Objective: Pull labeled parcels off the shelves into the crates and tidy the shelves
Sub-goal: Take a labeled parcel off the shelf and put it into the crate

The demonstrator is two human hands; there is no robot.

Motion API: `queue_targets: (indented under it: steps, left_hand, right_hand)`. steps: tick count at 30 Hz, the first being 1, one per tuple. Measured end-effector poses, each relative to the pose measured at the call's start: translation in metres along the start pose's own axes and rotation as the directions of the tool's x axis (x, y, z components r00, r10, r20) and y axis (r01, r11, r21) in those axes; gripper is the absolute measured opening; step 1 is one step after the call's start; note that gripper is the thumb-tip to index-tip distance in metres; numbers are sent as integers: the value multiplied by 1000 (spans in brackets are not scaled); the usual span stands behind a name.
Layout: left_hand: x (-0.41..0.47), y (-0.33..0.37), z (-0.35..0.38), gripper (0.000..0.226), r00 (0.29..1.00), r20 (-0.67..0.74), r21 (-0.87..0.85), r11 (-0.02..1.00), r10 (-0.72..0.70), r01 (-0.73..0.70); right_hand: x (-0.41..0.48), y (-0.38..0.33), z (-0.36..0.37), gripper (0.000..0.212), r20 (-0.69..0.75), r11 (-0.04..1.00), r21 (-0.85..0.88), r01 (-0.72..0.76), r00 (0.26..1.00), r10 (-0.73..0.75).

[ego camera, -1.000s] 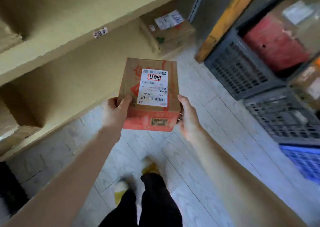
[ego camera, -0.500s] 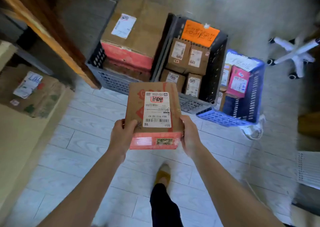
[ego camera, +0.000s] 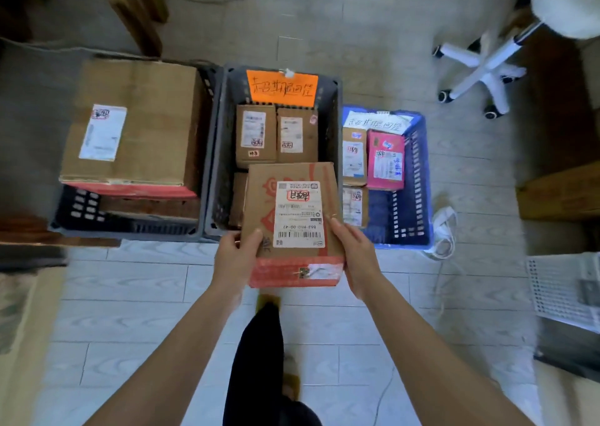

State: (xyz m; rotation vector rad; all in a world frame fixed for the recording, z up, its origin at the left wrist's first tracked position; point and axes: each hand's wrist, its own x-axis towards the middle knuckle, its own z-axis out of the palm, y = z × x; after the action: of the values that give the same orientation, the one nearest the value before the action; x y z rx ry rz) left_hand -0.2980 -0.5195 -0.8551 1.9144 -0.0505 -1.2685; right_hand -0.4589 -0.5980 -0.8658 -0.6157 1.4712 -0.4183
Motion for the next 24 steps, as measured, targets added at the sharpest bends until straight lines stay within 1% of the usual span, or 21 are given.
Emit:
queue_targets:
  steps: [2, 4, 6, 8, 10, 11, 12, 14, 16, 20, 24]
  left_hand:
    - [15, 12, 14, 30, 1000, 15, 20, 1000, 1, -1]
    - [33, 24, 22, 28, 1000, 16, 48, 999, -9, 8]
    - [55, 36, 27, 30, 999, 45, 91, 996, -28, 24]
    - [81, 46, 29, 40, 995, 83, 152, 988, -56, 43]
    - [109, 55, 31, 46, 986, 116, 191, 977, -120, 96]
    - [123, 58, 33, 47, 979, 139, 185, 975, -152, 125]
    - [137, 62, 36, 48, 972, 153, 183, 972, -177, 148]
    - [165, 68, 44, 47, 964, 165, 201, 964, -208, 174]
    - [194, 73, 57, 46, 953, 200, 164, 967, -228, 196]
    - [259, 78, 90, 44, 963, 215, 140, 981, -165, 136]
    - [316, 75, 124, 53, 958, 217, 69, 982, -188, 177]
  right_hand:
    - [17, -13, -3, 54, -31, 999, 38, -23, 999, 25]
    - [37, -27, -1, 49, -42, 998, 39, -42, 998, 43]
    - [57, -38, 4, 44, -58, 999, -11, -31, 998, 30]
    - [80, -49, 13, 39, -67, 996, -92, -19, 998, 13]
    - [109, -57, 26, 48, -53, 986, -159, -42, 998, 34]
    - [123, -60, 32, 50, -40, 982, -180, -58, 998, 52]
    - [137, -64, 38, 48, -37, 977, -203, -64, 998, 58]
    - [164, -70, 49, 39, -42, 965, -257, -53, 998, 44]
    - [194, -77, 57, 36, -66, 952, -303, -44, 997, 25]
    - [261, -92, 68, 30, -145, 922, -388, -10, 988, -50]
    - [325, -102, 74, 27, -241, 885, -466, 23, 959, -151]
